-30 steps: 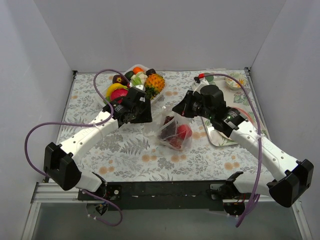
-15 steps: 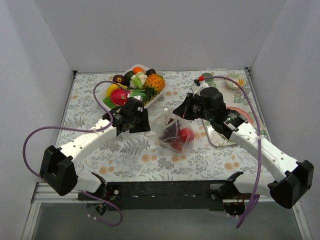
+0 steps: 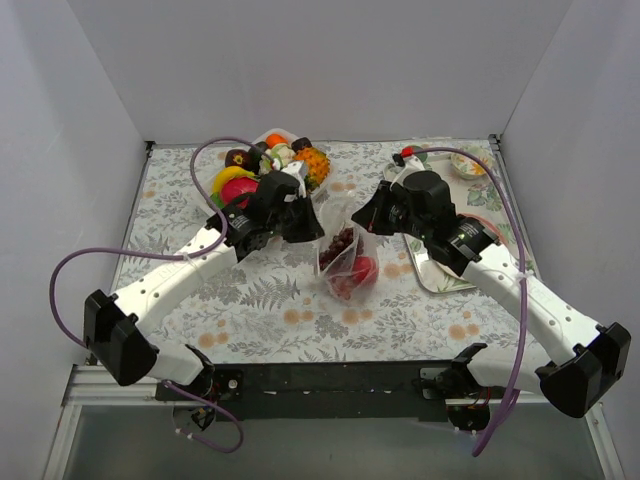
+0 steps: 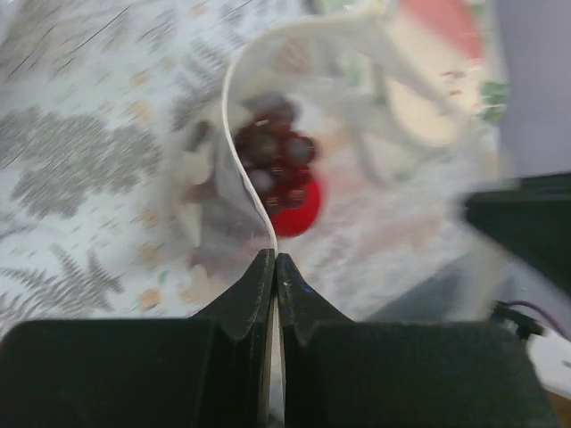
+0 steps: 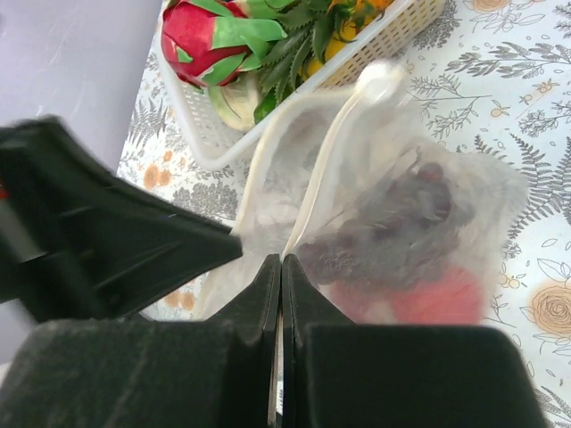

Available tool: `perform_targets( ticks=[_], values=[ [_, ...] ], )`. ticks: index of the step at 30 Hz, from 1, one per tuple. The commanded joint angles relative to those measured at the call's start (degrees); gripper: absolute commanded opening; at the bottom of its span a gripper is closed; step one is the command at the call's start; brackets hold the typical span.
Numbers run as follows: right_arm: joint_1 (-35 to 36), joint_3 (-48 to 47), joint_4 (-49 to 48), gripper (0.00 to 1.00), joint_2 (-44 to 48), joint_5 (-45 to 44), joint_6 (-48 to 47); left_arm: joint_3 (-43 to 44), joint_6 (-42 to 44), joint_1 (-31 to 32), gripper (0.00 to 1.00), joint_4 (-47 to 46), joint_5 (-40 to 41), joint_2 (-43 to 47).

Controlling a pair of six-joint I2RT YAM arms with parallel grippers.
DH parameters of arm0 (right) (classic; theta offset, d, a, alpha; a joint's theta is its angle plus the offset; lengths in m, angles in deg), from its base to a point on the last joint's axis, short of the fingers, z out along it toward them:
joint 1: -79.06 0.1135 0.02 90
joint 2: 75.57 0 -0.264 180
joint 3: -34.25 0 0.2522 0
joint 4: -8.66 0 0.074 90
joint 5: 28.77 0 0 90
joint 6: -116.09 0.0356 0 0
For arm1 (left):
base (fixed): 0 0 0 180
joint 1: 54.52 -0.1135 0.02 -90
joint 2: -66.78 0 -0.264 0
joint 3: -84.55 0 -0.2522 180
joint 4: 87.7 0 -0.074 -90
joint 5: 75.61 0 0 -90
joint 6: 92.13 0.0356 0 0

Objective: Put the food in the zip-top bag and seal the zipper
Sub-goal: Adjust the zipper food storage bag at the center of the board.

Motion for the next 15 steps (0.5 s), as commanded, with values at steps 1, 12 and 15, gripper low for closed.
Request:
perform_targets(
  ticks=[1, 12, 15],
  values=[
    [-0.16, -0.61, -3.96, 0.01, -0.18, -1.51, -0.91, 12.25, 0.12, 6.43, 0.00, -3.78, -1.67, -2.73],
    [-1.83, -3.13, -0.37, 0.01, 0.33, -5.71, -3.37, 6.66, -0.58, 6.19, 0.00, -0.79, 10.38, -3.71],
    [-1.91, -5.08, 0.33, 0.01, 0.95, -6.16, -3.99, 5.15, -0.67, 4.87, 0.00, -1.41, 10.81, -2.65]
  ],
)
